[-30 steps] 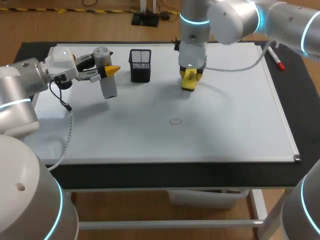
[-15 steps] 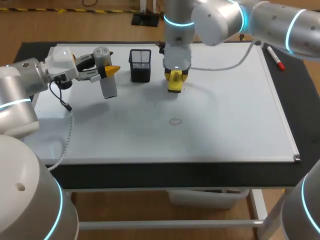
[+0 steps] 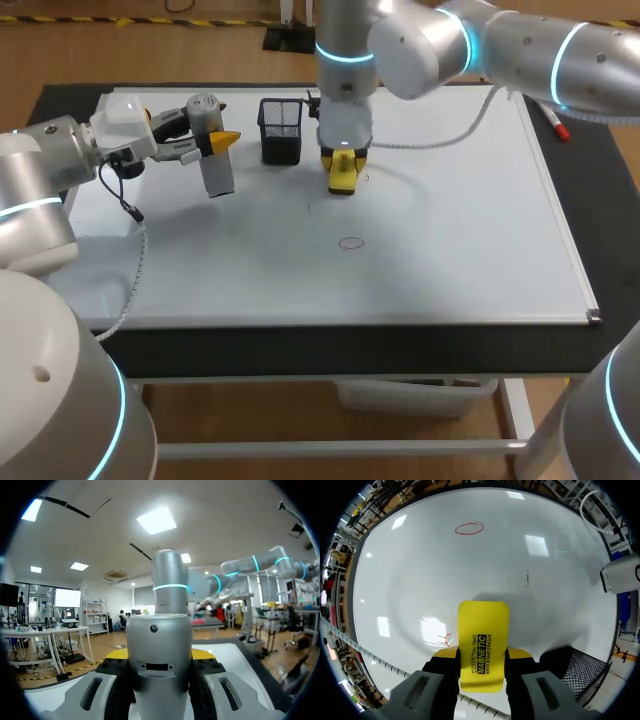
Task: Pick up the inspection probe, press it on each red-marked spot on the whiteboard one by one, put down the probe, pick up the eraser, and wipe off all the red marks.
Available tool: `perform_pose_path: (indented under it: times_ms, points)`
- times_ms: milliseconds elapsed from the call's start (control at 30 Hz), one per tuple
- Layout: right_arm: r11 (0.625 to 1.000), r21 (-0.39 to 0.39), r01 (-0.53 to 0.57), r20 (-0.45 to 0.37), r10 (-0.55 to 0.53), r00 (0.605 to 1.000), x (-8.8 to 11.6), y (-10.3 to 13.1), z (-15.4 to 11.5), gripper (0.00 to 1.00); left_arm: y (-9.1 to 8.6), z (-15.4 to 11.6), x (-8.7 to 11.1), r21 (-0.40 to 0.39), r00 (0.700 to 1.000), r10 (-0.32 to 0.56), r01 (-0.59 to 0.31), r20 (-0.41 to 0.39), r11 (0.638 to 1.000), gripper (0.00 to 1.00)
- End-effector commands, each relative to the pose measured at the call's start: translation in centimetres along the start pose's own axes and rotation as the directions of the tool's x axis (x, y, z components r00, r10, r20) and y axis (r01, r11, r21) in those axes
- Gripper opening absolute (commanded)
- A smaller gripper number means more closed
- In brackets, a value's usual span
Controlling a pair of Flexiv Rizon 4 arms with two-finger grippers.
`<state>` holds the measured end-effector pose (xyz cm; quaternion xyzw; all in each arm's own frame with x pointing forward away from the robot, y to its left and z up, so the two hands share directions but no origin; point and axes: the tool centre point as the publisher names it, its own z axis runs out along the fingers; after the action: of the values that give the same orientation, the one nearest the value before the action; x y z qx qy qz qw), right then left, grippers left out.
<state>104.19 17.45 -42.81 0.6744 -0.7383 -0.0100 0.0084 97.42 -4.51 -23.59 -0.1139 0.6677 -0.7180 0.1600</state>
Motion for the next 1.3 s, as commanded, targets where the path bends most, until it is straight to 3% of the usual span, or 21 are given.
perform_pose_path:
  times_ms: [33, 300, 1300]
  points:
    - [1.0, -0.008, 0.001, -0.006, -0.001, 1.0, 0.0, -0.5, 0.4, 0.0, -0.1, 0.0, 0.0, 0.001, 1.0, 0.001, -0.001, 0.001, 1.0, 0.0]
    - [1.0, -0.013, -0.01, -0.01, 0.01, 1.0, 0.6, -0.5, 0.6, 0.0, -0.1, 0.0, 0.0, 0.001, 1.0, 0.001, -0.001, 0.001, 1.0, 0.0]
    - [0.989, 0.011, -0.148, -0.032, 0.148, 0.988, 7.1, -0.7, 0.6, 0.0, -0.1, 0.0, 0.0, 0.001, 1.0, 0.001, -0.001, 0.001, 1.0, 0.0]
